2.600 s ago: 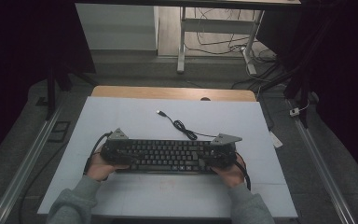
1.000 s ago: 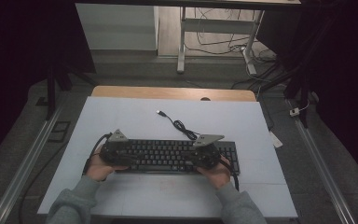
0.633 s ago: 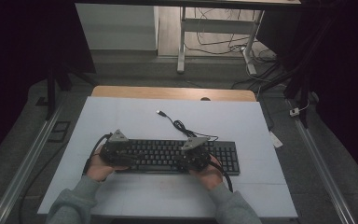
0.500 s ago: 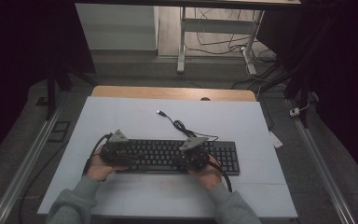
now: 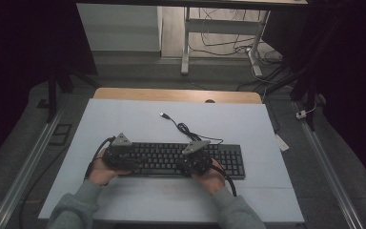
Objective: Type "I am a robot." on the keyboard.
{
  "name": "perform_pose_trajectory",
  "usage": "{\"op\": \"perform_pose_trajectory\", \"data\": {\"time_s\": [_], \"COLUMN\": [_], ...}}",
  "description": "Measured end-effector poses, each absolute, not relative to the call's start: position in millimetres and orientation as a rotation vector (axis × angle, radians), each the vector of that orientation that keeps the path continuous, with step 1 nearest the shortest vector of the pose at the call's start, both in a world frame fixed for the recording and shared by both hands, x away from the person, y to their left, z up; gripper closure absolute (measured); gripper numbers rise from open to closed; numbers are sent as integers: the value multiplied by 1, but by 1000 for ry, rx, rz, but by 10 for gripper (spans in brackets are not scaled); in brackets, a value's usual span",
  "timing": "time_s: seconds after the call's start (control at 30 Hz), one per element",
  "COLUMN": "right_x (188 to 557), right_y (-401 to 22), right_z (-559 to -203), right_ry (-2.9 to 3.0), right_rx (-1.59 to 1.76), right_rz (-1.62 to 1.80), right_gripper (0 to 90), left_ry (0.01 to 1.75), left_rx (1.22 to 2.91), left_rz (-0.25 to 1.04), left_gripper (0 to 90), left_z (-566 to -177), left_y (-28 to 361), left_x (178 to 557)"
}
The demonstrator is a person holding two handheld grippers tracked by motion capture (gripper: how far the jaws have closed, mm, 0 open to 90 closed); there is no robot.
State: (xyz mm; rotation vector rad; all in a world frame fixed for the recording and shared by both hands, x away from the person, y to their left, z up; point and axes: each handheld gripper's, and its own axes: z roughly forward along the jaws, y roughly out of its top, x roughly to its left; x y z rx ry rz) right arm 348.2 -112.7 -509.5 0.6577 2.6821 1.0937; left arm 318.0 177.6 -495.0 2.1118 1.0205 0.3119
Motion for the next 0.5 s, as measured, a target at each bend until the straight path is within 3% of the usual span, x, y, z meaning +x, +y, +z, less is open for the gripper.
{"op": "perform_pose_trajectory", "data": {"time_s": [0.5], "right_x": [348], "right_y": [-115], "right_z": [-508], "right_ry": [2663], "right_rx": [654], "right_rz": [1134], "right_gripper": [895], "left_ry": [1022], "left_rx": [2113], "left_rz": [313], "left_gripper": [257], "left_z": [-495], "left_y": [178], "left_x": [318]}}
